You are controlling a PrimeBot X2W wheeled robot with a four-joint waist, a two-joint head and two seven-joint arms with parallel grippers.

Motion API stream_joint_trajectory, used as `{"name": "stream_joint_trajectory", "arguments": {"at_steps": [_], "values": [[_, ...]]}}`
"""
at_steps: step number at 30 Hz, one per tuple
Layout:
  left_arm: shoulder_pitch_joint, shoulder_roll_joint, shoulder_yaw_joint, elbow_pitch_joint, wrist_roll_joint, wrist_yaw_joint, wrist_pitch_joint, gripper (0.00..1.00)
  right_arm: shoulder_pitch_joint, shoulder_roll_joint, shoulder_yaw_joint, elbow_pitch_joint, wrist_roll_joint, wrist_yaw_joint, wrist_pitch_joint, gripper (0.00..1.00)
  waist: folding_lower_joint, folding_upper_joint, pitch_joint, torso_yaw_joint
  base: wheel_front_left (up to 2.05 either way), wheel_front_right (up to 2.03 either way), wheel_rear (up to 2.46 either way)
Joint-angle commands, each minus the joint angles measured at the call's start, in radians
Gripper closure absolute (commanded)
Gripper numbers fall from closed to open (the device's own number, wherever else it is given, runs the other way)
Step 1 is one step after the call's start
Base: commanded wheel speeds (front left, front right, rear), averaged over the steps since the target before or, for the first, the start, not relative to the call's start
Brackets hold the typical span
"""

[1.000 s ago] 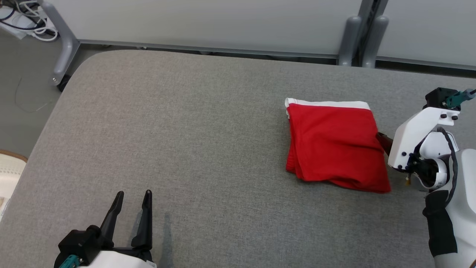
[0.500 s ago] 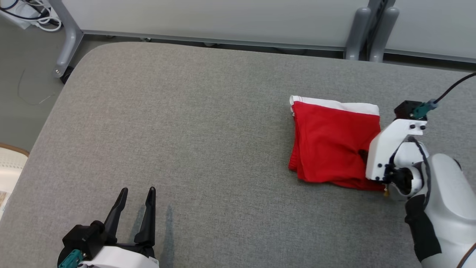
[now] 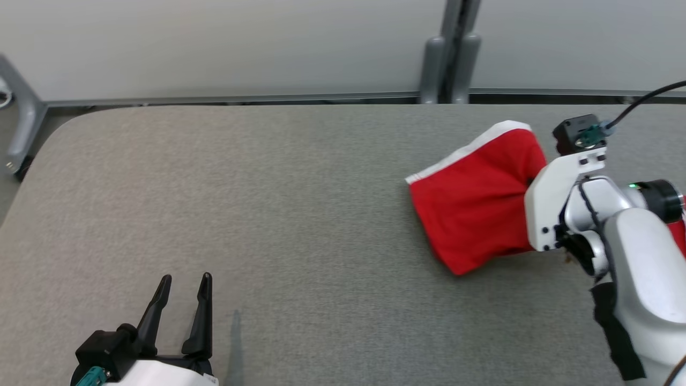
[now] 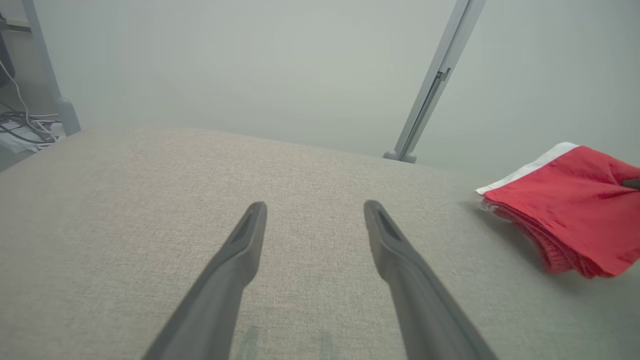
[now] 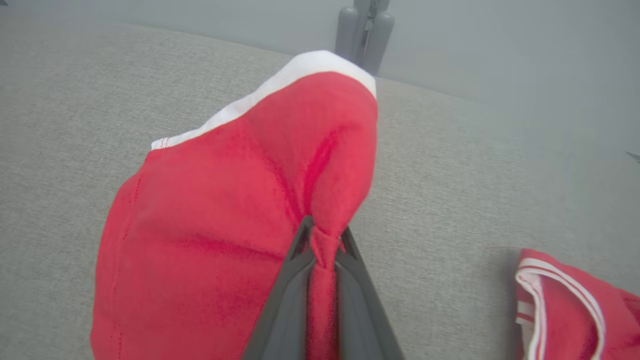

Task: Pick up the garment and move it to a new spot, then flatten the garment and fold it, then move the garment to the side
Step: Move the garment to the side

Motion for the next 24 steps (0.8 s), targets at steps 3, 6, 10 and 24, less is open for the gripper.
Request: {"name": "stream_joint_trajectory", "arguments": {"at_steps": [3, 6, 10, 24], "values": [[0.007, 0.007, 0.005, -0.015, -0.005, 0.007, 0.002, 0.00, 0.045, -0.066, 0.001, -0.097, 0.003, 0.000, 0.030, 1.00, 0.0000, 0.0000, -0.020, -0.075, 0.00, 0.00, 0.00], [0.002, 0.011, 0.003, -0.025, -0.009, 0.006, 0.008, 0.00, 0.080, -0.107, -0.020, -0.160, 0.011, 0.000, 0.054, 1.00, 0.0000, 0.0000, -0.014, -0.101, 0.00, 0.00, 0.00], [-0.009, 0.016, -0.003, -0.033, -0.006, 0.008, 0.017, 0.00, 0.105, -0.148, -0.041, -0.202, -0.008, 0.000, 0.053, 1.00, 0.0000, 0.0000, 0.001, -0.119, 0.00, 0.00, 0.00], [-0.056, 0.043, -0.015, -0.066, -0.007, -0.001, 0.053, 0.00, 0.141, -0.281, -0.170, -0.175, -0.091, 0.000, -0.019, 1.00, 0.0000, 0.0000, 0.086, -0.117, 0.00, 0.00, 0.00]]}}
